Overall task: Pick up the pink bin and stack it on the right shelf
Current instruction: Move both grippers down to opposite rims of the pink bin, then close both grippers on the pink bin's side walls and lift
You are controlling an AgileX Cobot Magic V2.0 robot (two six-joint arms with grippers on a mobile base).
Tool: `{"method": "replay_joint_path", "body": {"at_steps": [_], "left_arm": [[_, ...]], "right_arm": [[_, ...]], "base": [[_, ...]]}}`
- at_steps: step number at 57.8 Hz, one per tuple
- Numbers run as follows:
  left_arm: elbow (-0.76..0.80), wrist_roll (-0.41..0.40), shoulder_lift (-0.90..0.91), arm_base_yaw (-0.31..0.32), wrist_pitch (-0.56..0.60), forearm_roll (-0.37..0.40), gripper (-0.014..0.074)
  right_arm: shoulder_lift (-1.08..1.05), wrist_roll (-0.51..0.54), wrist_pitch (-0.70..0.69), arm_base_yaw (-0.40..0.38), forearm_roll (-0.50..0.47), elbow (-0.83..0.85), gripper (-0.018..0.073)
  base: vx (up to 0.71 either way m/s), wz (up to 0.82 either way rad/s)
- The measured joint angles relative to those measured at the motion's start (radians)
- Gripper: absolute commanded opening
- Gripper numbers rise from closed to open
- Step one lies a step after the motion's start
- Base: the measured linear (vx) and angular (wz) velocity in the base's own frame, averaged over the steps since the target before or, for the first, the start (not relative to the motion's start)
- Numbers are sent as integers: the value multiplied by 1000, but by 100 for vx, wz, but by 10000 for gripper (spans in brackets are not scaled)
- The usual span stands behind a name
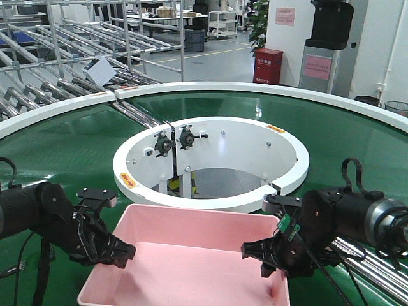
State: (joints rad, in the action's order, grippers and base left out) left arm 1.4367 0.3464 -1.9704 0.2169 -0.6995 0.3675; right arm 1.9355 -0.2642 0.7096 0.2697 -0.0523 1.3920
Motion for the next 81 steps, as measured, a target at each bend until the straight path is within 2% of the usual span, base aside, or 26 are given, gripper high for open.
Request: {"method": "replay_joint_path", "body": {"at_steps": [5,7,23,33,43,50,60,81], "left_arm": [[0,0,0,1,-13,12,53],[1,-1,0,2,-16,11,-14],[1,-8,85,4,-70,0,-9],[-20,-15,273,4,-61,15,-8],[-145,-65,482,4,-11,36,-8],[-241,-103,618,5,1,52,-8],[-291,-139,764,8,-5,69,-8],[-293,-139,829,8,-16,74,-8]], "right_arm": [[0,-3,7,0,-6,0,-4],[0,-7,8,0,-5,0,-15],[-88,-17,45,0,-5,-2,-11],[-225,-14,44,0,-4,-2,-10],[-357,23,51,4,-14,-2,-9],[-432,38,104,12,-30,-2,-9],[-520,58,132,17,-53,-2,-8],[-564,60,141,17,-69,-2,-8]], "base": [[0,0],[0,0],[0,0],[0,0],[0,0],[0,0],[0,0],[0,0]]}}
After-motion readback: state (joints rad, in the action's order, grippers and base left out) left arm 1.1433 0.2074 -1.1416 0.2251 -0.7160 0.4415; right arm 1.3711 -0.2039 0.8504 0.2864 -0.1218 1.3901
